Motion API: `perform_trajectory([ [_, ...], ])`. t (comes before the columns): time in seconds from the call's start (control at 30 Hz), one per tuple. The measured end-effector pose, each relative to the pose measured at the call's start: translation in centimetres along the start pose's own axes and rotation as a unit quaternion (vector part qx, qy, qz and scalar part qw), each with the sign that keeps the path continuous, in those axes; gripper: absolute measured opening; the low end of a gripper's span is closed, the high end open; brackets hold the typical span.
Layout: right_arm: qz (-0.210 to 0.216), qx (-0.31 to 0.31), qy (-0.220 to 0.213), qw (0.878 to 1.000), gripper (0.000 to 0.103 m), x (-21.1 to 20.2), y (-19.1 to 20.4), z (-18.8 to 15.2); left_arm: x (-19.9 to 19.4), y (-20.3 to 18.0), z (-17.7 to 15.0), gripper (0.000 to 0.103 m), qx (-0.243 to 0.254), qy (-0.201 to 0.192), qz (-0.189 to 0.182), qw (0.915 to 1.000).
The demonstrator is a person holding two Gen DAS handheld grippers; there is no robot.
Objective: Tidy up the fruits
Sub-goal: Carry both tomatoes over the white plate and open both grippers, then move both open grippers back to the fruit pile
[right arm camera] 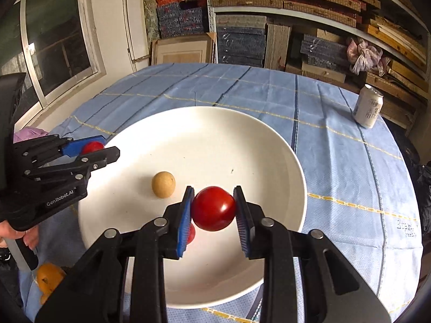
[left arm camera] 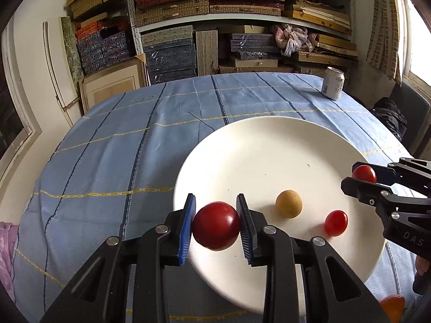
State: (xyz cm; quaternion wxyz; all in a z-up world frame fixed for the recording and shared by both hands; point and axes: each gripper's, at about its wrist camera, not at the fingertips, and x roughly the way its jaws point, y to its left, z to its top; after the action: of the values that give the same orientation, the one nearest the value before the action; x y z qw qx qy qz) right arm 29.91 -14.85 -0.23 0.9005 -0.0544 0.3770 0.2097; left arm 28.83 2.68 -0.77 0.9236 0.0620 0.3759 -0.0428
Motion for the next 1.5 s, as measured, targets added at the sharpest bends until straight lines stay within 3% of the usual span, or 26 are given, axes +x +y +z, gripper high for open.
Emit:
perform_trajectory([
  [0.37, -0.014, 0.0, -0.001, 1.0, 0.029, 0.9, -0.9, -0.6, 0.7, -1.3, -0.2, 0.031, 0.026, 0.014, -0.003, 0.9996],
  [0.4, -0.014, -0.001, -0.001, 1.0, 0.031, 1.0, -0.8, -0.7, 0.7, -1.3, -0.3, 0.031, 0.023, 0.014, -0.002, 0.9996],
  [0.43, -0.012, 0.0, -0.004, 1.0, 0.043, 1.0, -0.8, -0.8, 0.7, -1.1, -0.2, 0.034, 0.019, 0.01, 0.002, 0.9998],
  [0.47, -0.011, 0.003, -0.006, 1.0, 0.054, 0.9, -0.9, -0.7, 0.7, -1.1, -0.2, 0.054, 0.018, 0.006, 0.011, 0.9998],
  [0.5, -0.012, 0.008, -0.009, 1.0, 0.074, 0.6, -1.0, -0.8, 0.6, -1.0, 0.0, 0.07, 0.019, 0.005, 0.029, 0.9994],
  [0.53, -0.014, 0.012, -0.017, 1.0, 0.081, 0.3, -1.2, -0.7, 0.3, -0.9, 0.0, 0.093, 0.022, 0.0, 0.041, 0.9989],
  [0.57, -0.016, 0.013, -0.022, 1.0, 0.081, 0.0, -1.2, -0.7, 0.1, -0.8, 0.1, 0.094, 0.024, -0.009, 0.048, 0.9985],
  [0.97, -0.026, 0.01, -0.036, 0.999, 0.082, -2.4, -1.4, -0.6, -1.1, 0.7, 0.5, 0.097, -0.023, -0.005, 0.049, 0.9985],
  [1.07, -0.018, 0.015, -0.041, 0.999, 0.094, -4.4, -0.7, -1.6, -3.0, 0.9, -0.3, 0.097, -0.035, -0.009, 0.036, 0.9987],
  [1.13, -0.018, 0.016, -0.047, 0.999, 0.099, -6.6, 0.0, -3.1, -4.8, 0.9, -1.8, 0.099, -0.046, -0.013, 0.027, 0.9985],
  [1.37, -0.013, 0.053, -0.055, 0.997, 0.099, -14.0, 2.3, -11.2, -11.3, 0.9, -9.2, 0.1, -0.07, -0.005, 0.017, 0.9974],
  [1.5, -0.008, 0.05, -0.056, 0.997, 0.099, -15.9, 5.0, -15.4, -14.0, 0.6, -12.8, 0.1, -0.088, -0.011, 0.003, 0.9961],
])
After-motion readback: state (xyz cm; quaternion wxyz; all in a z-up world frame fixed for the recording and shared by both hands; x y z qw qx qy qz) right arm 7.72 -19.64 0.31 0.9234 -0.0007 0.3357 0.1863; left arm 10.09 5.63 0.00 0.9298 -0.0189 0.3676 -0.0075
